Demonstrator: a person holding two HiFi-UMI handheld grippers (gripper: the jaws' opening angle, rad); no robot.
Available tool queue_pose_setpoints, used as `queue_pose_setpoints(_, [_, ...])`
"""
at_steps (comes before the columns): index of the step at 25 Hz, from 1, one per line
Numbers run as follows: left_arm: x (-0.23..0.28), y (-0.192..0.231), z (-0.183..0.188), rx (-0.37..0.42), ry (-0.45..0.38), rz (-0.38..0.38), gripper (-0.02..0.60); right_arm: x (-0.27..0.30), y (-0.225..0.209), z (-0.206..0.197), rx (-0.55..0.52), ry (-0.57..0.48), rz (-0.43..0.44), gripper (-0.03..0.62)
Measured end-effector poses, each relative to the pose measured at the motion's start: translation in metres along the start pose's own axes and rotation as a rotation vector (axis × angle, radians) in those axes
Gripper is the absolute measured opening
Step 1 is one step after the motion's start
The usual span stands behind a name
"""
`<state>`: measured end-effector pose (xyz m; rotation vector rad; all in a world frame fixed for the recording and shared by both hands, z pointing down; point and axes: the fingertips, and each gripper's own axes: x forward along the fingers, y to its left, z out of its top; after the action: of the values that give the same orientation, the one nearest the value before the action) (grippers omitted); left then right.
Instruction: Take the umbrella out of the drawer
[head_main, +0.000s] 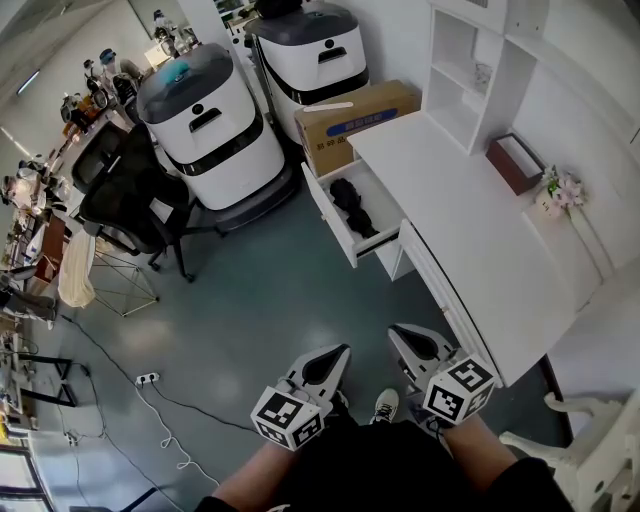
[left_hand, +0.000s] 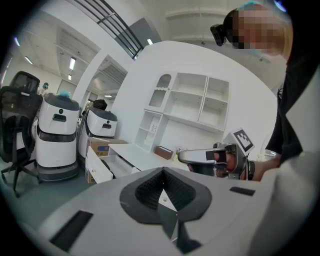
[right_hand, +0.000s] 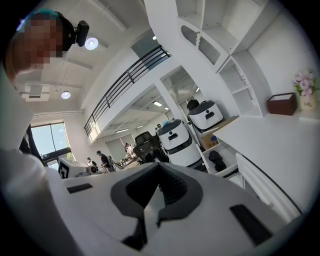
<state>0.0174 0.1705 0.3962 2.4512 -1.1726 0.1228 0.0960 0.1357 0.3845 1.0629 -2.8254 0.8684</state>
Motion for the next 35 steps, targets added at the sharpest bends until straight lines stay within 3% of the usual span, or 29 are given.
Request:
queue_pose_setpoints(21, [-0.025,0.088,0.034,0.006,0.003,-0.040,-0.003,0.088,0.025,0.010,0.012,-0.017,-0.054,0.002])
queue_pose_setpoints(35, [-0.011,0.151,0.055,0.014,0.007,-0.125,-0.003,0.145,0.017,0.019,0.007,-0.032,-0.145,0.002])
